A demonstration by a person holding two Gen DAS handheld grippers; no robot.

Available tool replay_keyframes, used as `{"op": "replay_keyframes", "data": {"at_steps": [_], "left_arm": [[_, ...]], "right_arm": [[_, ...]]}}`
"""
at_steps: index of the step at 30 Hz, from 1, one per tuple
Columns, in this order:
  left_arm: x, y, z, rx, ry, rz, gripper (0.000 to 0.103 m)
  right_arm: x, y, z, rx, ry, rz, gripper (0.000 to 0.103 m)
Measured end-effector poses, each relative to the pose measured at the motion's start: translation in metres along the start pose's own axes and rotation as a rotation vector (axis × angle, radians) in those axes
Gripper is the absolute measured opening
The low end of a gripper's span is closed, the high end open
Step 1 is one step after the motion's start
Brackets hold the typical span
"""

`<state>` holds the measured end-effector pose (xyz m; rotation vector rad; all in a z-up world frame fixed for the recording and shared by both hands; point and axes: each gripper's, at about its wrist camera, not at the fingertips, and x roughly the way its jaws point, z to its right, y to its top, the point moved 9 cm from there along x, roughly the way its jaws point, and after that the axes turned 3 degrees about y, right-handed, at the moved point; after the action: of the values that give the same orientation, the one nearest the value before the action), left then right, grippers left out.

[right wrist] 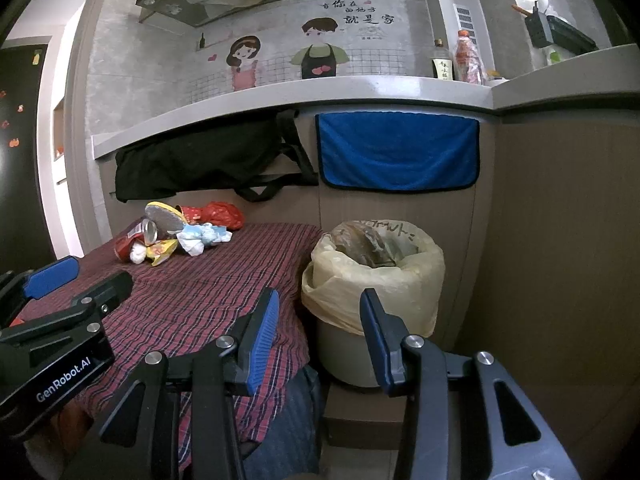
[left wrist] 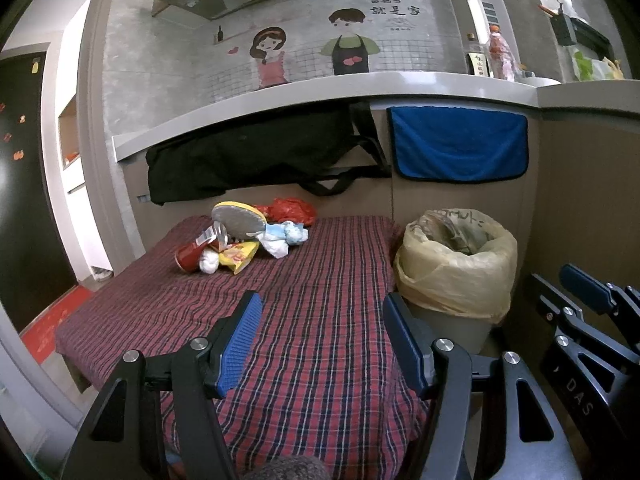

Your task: Collect trash

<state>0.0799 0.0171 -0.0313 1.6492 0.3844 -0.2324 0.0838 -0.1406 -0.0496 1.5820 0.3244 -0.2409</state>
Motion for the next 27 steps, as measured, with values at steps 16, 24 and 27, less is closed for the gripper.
{"op": "replay_keyframes", "data": {"at_steps": [16, 24, 27], "left_arm": [[-0.0002, -0.0003, -0.0009, 0.000, -0.002, 0.000, 0.064], [0.0002, -0.0005, -0.0013, -0.001, -0.002, 0.002, 0.064], [-0.0005, -0.0004, -0.0010, -0.003, -0.002, 0.002, 0.064]], "right_arm": [[0.0007, -0.0006, 0.0009, -0.001, -0.001, -0.001, 0.040], [0.0010, -0.0013, 0.0010, 0.000, 0.001, -0.003, 0.040], [0.0007, -0.0021, -0.0004, -0.002, -0.001, -0.003, 0.040]]}}
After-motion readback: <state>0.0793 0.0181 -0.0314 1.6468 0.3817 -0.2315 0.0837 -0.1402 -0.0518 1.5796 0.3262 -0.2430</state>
